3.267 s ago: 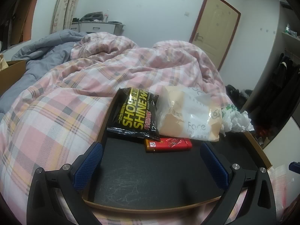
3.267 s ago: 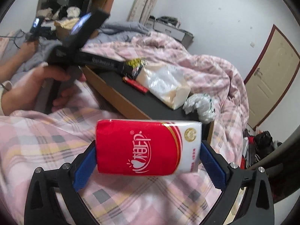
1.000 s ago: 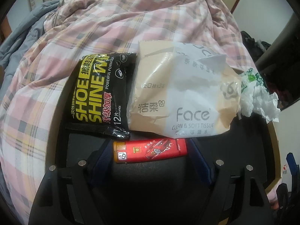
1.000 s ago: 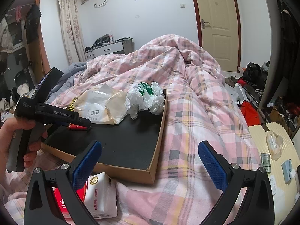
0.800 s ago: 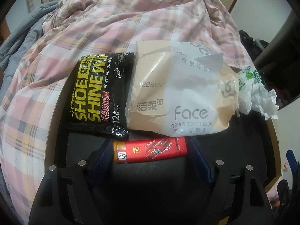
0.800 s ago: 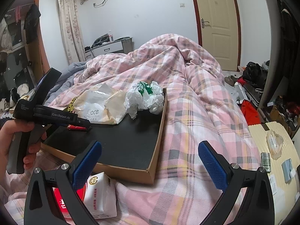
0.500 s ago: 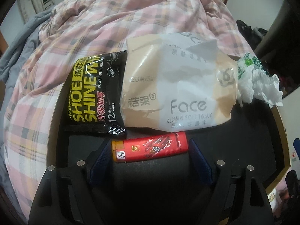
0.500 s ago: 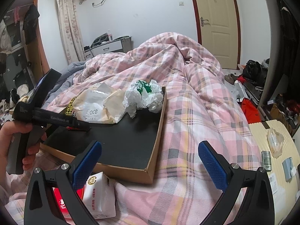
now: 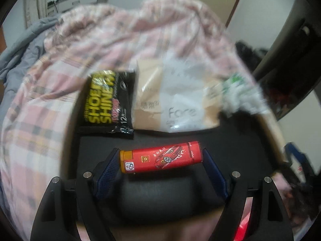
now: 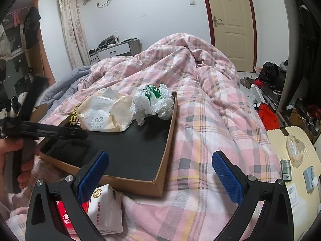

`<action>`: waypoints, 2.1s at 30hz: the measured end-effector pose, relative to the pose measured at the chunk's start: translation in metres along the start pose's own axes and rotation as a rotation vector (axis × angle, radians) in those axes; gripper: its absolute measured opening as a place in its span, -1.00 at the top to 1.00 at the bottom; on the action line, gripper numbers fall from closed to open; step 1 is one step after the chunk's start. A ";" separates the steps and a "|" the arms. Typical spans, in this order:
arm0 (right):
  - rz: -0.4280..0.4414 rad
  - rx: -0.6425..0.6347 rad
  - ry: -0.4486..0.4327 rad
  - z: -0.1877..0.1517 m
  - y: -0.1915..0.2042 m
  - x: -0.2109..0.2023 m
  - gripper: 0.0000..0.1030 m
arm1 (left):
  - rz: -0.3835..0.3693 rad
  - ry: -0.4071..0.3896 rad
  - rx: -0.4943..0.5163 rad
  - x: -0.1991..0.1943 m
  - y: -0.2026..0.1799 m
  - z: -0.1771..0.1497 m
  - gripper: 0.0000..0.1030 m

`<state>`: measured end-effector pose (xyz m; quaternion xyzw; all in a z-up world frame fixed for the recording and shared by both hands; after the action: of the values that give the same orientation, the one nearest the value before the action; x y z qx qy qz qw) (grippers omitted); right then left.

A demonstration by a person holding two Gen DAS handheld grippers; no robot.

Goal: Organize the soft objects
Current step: 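Carry the red tube out of the tray and release it on the duvet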

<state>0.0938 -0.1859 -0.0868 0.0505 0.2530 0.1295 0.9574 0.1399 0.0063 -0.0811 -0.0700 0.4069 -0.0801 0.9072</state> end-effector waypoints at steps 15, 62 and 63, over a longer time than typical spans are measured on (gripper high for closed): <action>-0.002 0.015 0.007 -0.002 -0.002 0.001 -0.99 | -0.142 -0.132 0.164 -0.075 -0.029 -0.079 -0.55; -0.025 0.035 0.011 -0.003 -0.009 0.002 -0.99 | -0.231 -0.208 0.163 -0.099 -0.033 -0.075 -1.00; -0.026 0.034 0.009 -0.002 -0.009 0.002 -0.99 | -0.220 -0.236 0.148 -0.102 -0.029 -0.070 -1.00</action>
<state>0.0963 -0.1939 -0.0910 0.0627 0.2603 0.1130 0.9568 0.0178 -0.0059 -0.0478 -0.0559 0.2805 -0.1997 0.9372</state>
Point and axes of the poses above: each gripper's, at about its wrist camera, not at the fingertips, and x roughly the way its jaws point, y to its left, z to its top, the point moved 8 cm from there along x, roughly the way its jaws point, and after that the axes turned 8 degrees about -y, right-handed, at the moved point
